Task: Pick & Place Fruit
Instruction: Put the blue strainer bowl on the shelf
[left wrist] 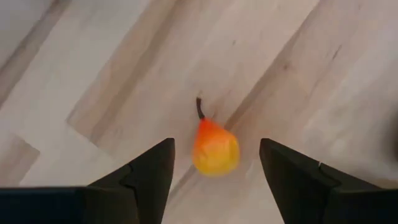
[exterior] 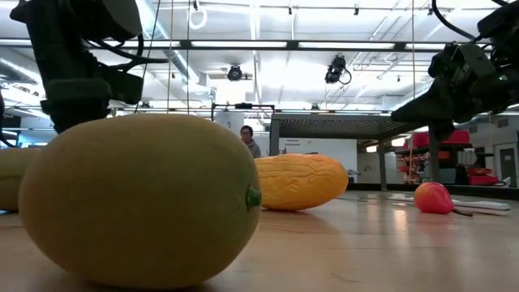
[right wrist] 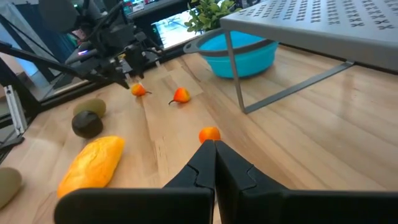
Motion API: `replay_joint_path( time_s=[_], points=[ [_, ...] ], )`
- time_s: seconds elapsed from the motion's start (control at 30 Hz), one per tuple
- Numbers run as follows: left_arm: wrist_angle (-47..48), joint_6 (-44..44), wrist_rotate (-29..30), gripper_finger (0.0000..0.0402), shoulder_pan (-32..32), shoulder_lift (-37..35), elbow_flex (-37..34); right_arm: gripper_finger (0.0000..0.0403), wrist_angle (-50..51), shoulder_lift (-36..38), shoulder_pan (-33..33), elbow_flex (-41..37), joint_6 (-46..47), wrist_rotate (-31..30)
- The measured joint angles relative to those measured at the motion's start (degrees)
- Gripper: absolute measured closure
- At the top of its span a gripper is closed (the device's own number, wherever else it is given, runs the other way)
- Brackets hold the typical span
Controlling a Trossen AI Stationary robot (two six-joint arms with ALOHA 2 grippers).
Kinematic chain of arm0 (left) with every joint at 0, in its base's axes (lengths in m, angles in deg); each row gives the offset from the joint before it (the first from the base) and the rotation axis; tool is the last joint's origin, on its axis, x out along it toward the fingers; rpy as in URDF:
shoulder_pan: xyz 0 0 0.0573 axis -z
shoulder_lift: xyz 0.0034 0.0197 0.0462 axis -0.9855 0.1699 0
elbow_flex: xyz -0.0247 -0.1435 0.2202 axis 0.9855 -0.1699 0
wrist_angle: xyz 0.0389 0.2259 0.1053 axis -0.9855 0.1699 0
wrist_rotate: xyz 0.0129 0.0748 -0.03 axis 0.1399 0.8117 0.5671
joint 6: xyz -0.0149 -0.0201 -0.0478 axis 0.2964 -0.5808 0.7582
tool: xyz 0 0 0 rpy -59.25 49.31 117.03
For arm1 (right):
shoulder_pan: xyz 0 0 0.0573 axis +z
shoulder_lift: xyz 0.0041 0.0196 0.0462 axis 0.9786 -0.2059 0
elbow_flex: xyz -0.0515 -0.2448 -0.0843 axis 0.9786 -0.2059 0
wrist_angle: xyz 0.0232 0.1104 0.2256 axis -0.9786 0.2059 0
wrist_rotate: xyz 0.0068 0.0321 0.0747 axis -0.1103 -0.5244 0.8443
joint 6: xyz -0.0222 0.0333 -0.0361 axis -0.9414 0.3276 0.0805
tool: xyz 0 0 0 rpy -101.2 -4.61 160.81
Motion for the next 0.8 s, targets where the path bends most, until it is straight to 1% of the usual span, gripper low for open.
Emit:
replay_joint_path(
  time_s=[0.1,0.23,0.57,0.67,0.8],
  points=[
    [0.8,2.1,-0.2,0.0150,0.2,0.0,0.0,0.0400,0.0,0.0,0.0,0.0,0.0,-0.3],
    [3.2,3.9,2.5,0.0149,0.2,-0.1,0.0,0.0400,0.0,0.0,0.0,0.0,0.0,-0.3],
    [1.5,3.7,2.9,0.0149,0.1,-0.2,0.0,0.0400,0.1,0.0,0.0,0.0,0.0,0.2],
    [-1.1,1.5,5.1,0.0149,0.1,-0.6,0.0,0.0400,0.1,0.0,0.0,0.0,0.0,0.1],
    [-1.0,-2.5,11.1,0.0149,-1.4,-1.5,1.5,0.0400,0.1,0.0,0.0,0.0,0.0,-1.5]
  ],
)
